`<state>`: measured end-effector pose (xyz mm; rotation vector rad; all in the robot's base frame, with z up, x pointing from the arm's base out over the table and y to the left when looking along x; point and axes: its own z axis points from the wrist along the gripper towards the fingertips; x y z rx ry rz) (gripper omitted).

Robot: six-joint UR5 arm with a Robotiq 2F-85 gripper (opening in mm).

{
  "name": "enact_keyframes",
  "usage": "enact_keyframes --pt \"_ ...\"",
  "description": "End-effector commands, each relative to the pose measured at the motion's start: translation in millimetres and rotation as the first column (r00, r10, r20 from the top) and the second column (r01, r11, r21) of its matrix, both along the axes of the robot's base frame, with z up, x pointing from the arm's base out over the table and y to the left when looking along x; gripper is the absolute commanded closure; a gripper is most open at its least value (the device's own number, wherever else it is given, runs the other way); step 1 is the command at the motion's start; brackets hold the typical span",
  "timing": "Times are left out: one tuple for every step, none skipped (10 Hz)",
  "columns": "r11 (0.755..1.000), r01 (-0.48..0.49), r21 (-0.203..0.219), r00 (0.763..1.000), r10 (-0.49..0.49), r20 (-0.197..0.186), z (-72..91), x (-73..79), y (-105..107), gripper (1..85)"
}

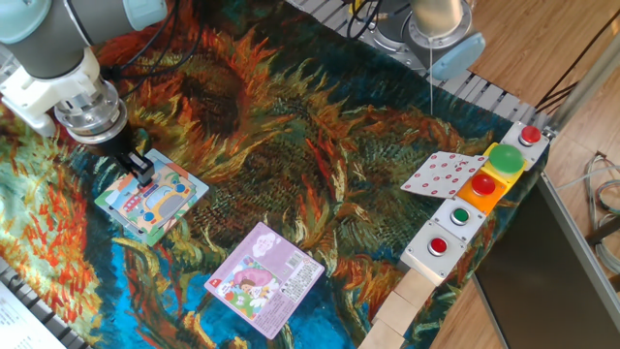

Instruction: Assemble one piece of a puzzle

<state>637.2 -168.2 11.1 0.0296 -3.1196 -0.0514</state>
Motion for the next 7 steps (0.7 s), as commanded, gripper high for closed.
enact_keyframes --pt "1.0 0.0 0.016 1.0 0.0 0.009 0.6 1.5 2.0 71.7" --pt "1.0 -0.003 0.017 1.0 0.003 0.011 0.5 1.8 2.3 70.3" --pt "1.0 -0.006 0.019 1.0 0.006 0.012 0.3 1.9 2.3 69.7" --pt "1.0 -0.009 0.024 1.0 0.009 0.016 0.0 2.2 3.0 68.3" --pt "1.0 -0.009 0.025 1.0 0.009 0.017 -0.1 2.5 3.3 67.7" --pt "1.0 -0.012 0.025 1.0 0.012 0.019 -0.1 2.9 3.2 67.0" --pt "1.0 -0.012 0.025 1.0 0.012 0.02 0.0 3.3 3.2 66.3"
